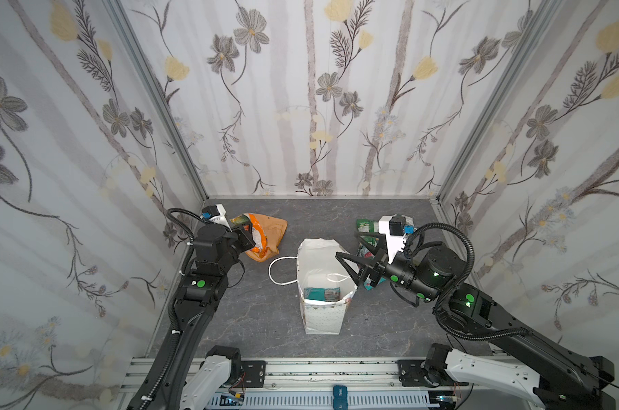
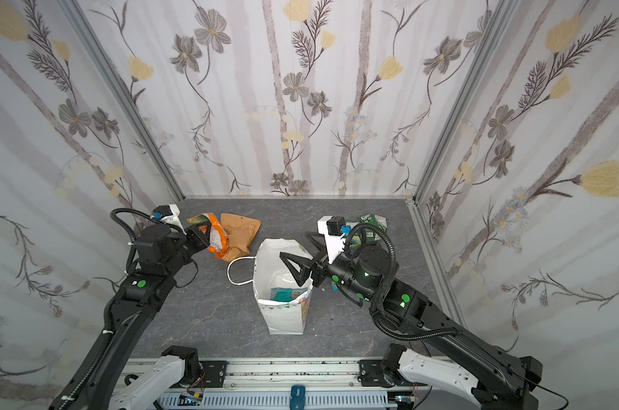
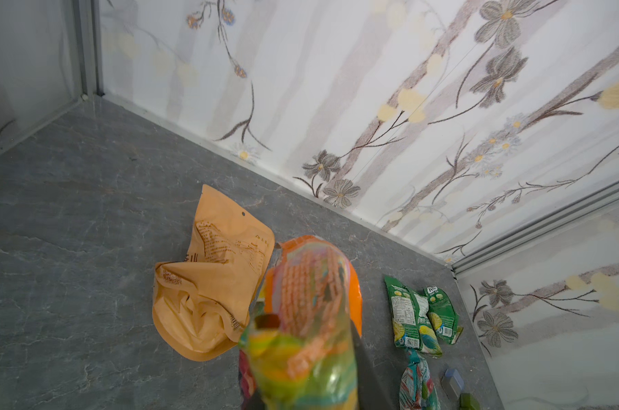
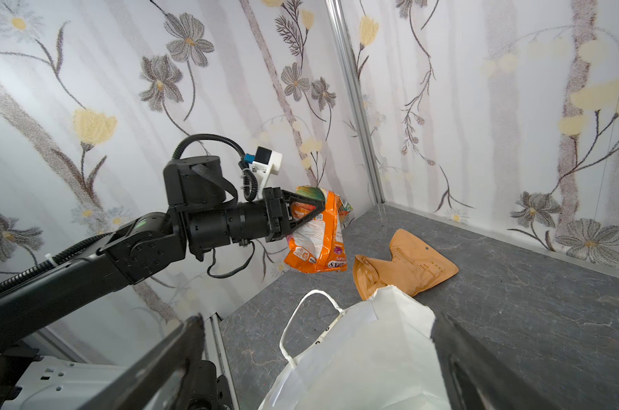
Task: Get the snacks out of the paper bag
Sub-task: 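Lower the orange packet onto the paper bag with the left gripper and release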
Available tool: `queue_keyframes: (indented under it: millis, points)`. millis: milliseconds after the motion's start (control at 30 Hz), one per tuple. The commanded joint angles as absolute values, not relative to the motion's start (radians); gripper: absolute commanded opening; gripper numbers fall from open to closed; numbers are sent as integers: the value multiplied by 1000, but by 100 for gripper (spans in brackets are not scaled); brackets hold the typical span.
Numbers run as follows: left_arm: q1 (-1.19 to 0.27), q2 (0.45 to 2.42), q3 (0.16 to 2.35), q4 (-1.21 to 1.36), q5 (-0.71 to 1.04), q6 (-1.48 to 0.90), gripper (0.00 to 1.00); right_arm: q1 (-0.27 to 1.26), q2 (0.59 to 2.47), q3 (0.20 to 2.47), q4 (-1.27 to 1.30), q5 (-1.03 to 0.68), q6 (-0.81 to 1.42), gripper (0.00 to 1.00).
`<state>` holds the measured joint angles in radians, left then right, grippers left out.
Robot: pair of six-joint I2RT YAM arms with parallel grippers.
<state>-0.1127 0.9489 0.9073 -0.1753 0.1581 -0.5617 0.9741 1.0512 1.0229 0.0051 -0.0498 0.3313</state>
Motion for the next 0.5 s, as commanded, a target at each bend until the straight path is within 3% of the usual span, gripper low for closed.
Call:
queue_keyframes:
  millis: [0,467]
  points:
    - [-72,1024,888,-10,339,-674,19,973,1050,1022,24,-66,333,100]
    - [-49,1494,1019,167,502,-742,17,971,1066,1020,8,-71,313,100]
